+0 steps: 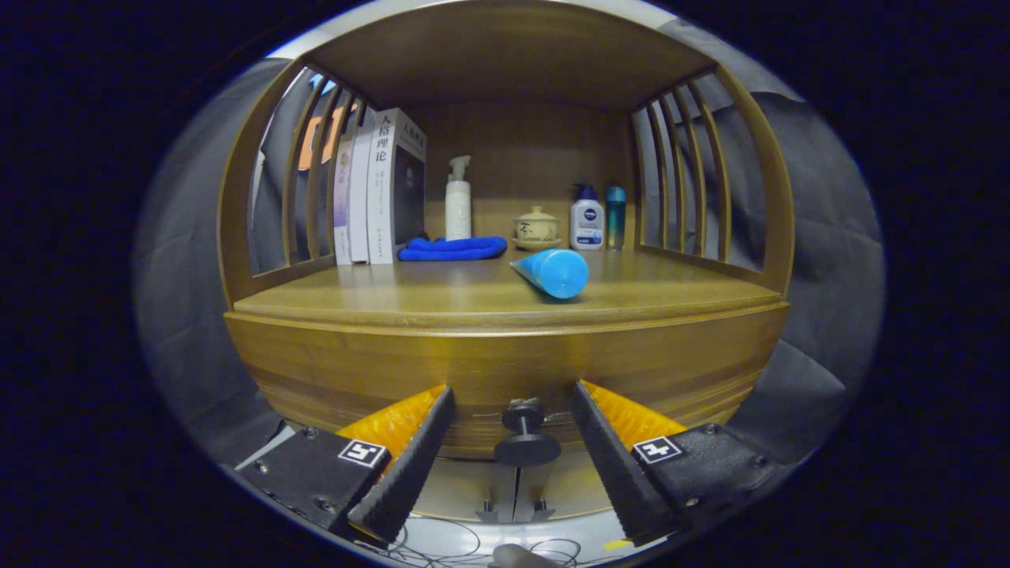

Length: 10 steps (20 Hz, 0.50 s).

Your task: Pull open the drawer, take out the items inside it, and place them on the countertop above the cabinet.

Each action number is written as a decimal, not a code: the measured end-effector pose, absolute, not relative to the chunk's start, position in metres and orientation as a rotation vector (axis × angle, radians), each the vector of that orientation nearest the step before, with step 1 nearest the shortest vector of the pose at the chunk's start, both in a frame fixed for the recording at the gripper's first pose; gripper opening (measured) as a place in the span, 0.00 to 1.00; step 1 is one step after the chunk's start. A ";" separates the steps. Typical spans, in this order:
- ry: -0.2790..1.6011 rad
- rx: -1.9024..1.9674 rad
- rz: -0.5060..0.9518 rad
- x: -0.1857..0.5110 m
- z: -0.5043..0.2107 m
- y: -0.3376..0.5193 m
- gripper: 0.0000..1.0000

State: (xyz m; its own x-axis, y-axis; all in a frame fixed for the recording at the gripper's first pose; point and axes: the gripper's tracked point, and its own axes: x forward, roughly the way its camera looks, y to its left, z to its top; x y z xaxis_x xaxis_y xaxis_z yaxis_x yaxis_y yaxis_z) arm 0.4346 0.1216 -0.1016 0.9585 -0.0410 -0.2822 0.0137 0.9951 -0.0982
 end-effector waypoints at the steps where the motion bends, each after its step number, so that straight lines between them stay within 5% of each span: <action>1: 0.305 -0.109 -0.027 0.433 -0.102 0.121 0.99; 5: 0.274 -0.109 0.014 0.399 -0.083 0.116 0.99; 10: 0.189 -0.070 0.056 0.276 -0.051 0.094 0.99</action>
State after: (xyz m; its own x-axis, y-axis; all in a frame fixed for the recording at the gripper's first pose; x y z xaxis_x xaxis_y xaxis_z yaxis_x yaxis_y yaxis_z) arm 0.2762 0.0941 -0.0511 0.9807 0.0493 -0.1892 -0.0625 0.9960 -0.0644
